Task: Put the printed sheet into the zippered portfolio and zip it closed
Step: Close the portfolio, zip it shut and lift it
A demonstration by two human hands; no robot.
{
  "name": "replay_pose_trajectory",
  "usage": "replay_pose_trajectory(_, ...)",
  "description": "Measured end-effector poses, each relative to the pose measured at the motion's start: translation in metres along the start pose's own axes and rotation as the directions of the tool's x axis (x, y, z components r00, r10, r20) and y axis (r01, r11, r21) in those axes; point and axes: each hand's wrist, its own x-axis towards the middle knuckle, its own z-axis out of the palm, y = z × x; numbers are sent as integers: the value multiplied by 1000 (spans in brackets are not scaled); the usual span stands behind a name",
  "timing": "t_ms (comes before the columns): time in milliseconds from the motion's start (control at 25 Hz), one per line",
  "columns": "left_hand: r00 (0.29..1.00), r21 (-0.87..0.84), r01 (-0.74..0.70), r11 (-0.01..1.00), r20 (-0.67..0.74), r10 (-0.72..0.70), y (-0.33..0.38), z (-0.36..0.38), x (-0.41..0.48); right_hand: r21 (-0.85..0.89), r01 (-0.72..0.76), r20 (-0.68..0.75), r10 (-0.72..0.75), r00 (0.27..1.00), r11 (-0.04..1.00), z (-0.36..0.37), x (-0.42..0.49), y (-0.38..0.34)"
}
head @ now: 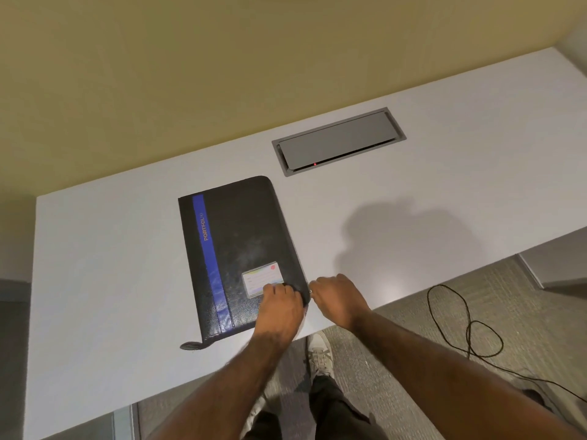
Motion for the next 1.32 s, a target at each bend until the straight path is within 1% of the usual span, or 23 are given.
replay_pose_trajectory(120, 995, 43, -95, 995, -10, 96, 5, 4, -1, -62, 55, 16, -54, 998, 997, -3, 6, 8)
replay_pose_trajectory(320, 992, 25, -120, 992, 30, 119, 5, -1, 2, -160, 93, -17, -97, 995, 983, -19, 32, 15)
replay_pose_trajectory(480, 994, -25, -97, 995, 41, 98, 2, -8, -1, -244, 82, -17, -89, 996, 966, -37, 67, 21)
replay_pose_trajectory(600, 994, -58, -59, 997, 88, 64, 2, -9, -3, -271, 63, -35, -75, 997, 960, -47, 100, 26)
replay_pose_trajectory(680, 994, -76, -57, 995, 87, 64, 1, -8, -1, -293, 57, -32, -69, 997, 954, -53, 122, 29)
replay_pose_trajectory(800, 994, -41, -78, 996, 72, 81, -1, -5, -2, -295, 30, -67, -53, 996, 955, -60, 156, 33)
replay_pose_trajectory(1000, 986, -26, -148, 989, 80, 149, -4, -2, 0, -269, 2, -105, -31, 994, 963, -75, 204, 39)
replay_pose_trajectory(1240, 984, 1, -177, 984, 5, 177, -5, 2, 2, -284, -2, -134, -38, 990, 959, -93, 247, 43)
replay_pose_trajectory(1320, 983, -6, -186, 983, 9, 186, -3, 1, 3, -297, -4, -139, -39, 990, 955, -98, 259, 44)
